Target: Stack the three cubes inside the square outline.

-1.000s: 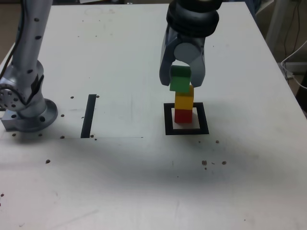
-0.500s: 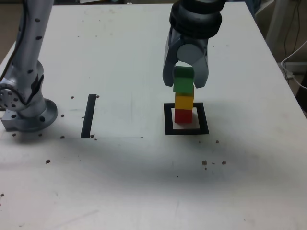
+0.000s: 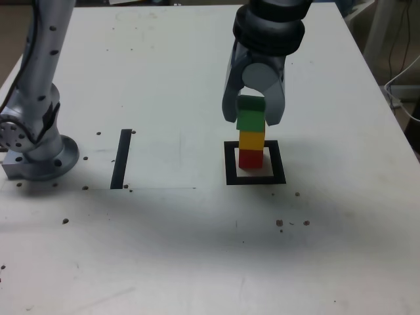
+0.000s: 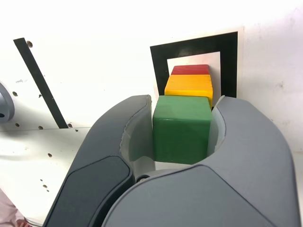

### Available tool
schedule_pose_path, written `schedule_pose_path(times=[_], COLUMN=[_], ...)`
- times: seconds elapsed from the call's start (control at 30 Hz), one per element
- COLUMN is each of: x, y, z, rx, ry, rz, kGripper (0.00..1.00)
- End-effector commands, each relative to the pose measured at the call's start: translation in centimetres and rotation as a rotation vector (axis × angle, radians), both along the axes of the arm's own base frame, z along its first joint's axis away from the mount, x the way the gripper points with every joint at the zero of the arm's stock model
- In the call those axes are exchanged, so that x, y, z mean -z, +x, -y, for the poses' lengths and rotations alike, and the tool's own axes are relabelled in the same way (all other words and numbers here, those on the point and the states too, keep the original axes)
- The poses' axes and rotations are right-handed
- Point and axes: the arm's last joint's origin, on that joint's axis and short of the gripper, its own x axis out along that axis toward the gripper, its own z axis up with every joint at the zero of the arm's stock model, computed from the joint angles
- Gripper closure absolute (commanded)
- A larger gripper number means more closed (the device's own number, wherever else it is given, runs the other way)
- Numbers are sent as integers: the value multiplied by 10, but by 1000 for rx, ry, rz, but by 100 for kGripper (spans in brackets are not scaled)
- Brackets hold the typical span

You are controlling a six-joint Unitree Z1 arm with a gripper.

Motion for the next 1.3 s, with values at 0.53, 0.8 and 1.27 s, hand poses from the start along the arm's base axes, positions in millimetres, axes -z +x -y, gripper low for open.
schedule_pose_path(times=[0.53,0.8,1.27], x=[-5,-19,-35], y=[-4,-15,-43], z=[-3,-4,-6], rx=[16,16,17], ry=[2,6,1], rz=[-21,5,17], kGripper=[1,1,1])
